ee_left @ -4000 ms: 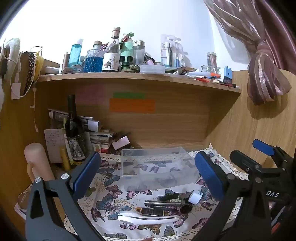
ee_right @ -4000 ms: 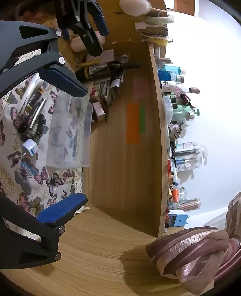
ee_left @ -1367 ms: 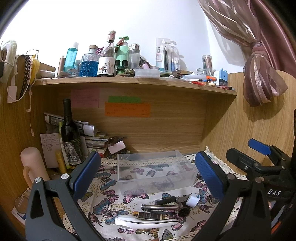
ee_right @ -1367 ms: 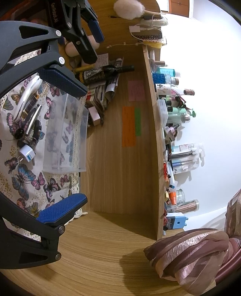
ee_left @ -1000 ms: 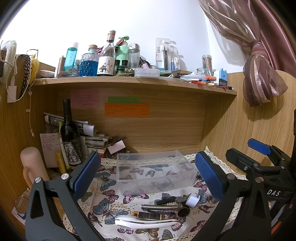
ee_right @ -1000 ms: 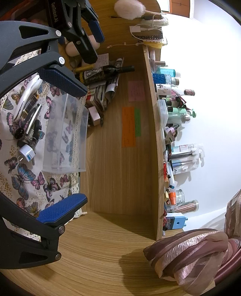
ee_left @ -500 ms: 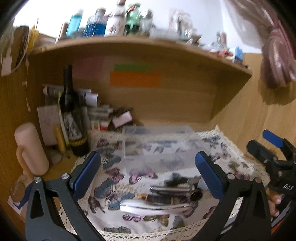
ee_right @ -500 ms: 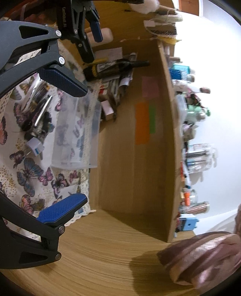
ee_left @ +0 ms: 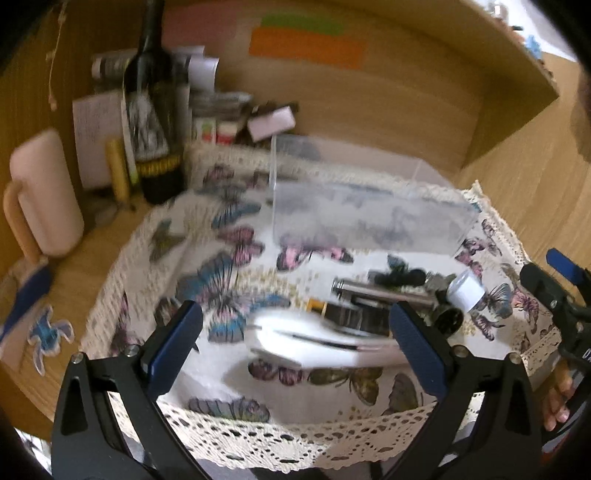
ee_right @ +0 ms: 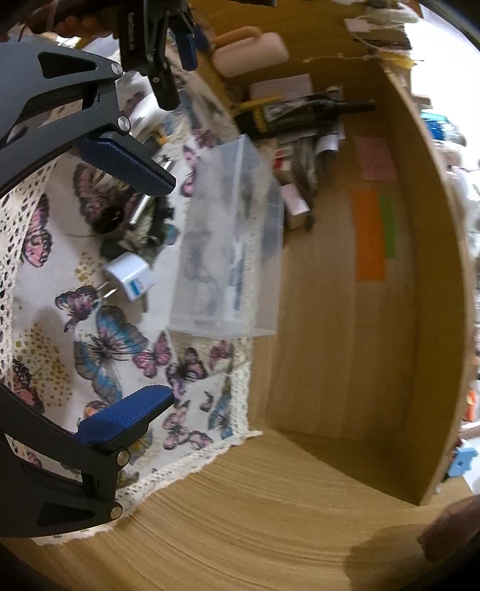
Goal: Organize rigid objects
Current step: 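Grasp white handheld device with left tool while right tool grasps white travel adapter, then carry white device into clear box with left tool while right tool drops adapter in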
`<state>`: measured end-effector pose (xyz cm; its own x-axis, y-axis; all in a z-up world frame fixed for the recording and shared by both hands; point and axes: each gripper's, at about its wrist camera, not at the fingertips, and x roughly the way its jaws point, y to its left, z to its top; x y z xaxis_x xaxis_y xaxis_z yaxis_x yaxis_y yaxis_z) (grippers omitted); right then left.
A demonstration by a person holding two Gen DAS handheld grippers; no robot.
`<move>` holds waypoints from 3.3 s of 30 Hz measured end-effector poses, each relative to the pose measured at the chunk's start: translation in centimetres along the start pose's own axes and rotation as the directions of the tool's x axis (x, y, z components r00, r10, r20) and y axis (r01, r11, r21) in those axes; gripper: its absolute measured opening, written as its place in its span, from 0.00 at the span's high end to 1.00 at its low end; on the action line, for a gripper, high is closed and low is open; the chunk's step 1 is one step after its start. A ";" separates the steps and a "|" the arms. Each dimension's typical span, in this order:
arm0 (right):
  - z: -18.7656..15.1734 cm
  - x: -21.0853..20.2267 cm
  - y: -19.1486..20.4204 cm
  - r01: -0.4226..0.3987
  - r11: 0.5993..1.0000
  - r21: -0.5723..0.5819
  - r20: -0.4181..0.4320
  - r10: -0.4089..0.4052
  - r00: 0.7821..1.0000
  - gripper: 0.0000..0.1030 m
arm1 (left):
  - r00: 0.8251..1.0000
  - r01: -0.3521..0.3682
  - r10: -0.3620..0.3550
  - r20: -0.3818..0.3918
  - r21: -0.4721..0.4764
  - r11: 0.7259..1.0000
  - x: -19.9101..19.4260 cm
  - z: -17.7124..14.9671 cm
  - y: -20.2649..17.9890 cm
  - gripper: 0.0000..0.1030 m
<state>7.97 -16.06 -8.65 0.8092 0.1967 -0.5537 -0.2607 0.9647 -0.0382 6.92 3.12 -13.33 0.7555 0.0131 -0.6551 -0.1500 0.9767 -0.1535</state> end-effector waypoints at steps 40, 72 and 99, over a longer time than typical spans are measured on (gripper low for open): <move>-1.7 7.9 -1.1 -0.134 0.983 0.125 -0.293 0.165 0.942 0.64 | 0.972 0.001 0.016 -0.235 0.071 0.997 6.2 1.5 -0.3 0.65; 1.8 4.8 -0.5 -0.078 0.992 0.096 -0.135 0.091 0.987 0.67 | 0.998 0.058 -0.054 -0.032 0.142 0.988 0.6 6.2 -0.5 0.60; 9.9 3.4 0.2 -0.083 0.995 0.049 0.116 0.077 0.990 0.67 | 0.957 0.114 -0.153 0.247 0.165 0.980 -4.2 14.5 -3.1 0.60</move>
<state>15.84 -13.43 -2.34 0.8421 0.2892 -0.4551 -0.3008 0.9524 0.0487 13.48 3.12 0.64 0.9035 -0.0836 -0.4203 0.0443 0.9937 -0.1025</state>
